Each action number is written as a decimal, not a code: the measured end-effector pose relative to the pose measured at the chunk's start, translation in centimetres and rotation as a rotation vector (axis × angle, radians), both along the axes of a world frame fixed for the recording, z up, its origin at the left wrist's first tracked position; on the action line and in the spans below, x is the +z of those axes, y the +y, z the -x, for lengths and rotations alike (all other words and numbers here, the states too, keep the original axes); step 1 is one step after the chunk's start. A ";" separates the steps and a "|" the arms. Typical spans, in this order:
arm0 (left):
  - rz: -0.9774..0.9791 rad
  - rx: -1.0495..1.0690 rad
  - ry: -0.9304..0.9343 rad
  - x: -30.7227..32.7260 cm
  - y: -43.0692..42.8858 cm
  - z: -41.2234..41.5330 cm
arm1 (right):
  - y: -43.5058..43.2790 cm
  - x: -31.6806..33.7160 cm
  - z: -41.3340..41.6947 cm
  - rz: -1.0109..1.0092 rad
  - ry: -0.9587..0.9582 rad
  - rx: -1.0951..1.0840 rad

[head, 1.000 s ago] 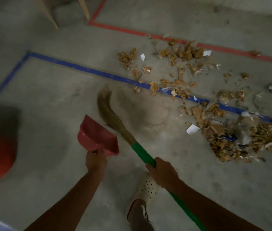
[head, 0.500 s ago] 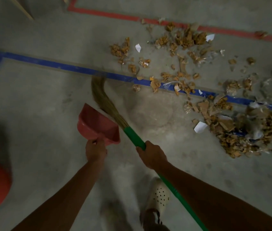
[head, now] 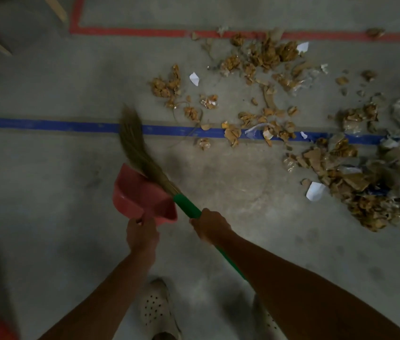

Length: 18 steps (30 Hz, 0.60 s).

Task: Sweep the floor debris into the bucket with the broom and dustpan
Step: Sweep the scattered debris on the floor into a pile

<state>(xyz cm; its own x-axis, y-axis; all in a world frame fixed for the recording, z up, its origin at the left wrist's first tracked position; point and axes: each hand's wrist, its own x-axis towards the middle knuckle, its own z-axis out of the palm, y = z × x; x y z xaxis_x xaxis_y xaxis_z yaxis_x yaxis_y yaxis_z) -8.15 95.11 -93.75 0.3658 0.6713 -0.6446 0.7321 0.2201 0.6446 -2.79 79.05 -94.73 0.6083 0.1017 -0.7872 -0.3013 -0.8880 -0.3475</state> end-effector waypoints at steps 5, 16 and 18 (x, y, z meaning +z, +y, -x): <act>-0.011 -0.042 0.011 -1.4 2.3 -1.4 | -1.2 -2.3 -1.7 -0.001 0.066 -0.255; 0.013 -0.236 -0.044 -0.9 -1.4 -6.0 | -12.1 -3.1 -1.8 0.005 0.116 -0.936; 0.025 -0.266 -0.040 -0.6 -2.5 -6.6 | -13.7 -2.3 -2.1 -0.054 0.093 -1.082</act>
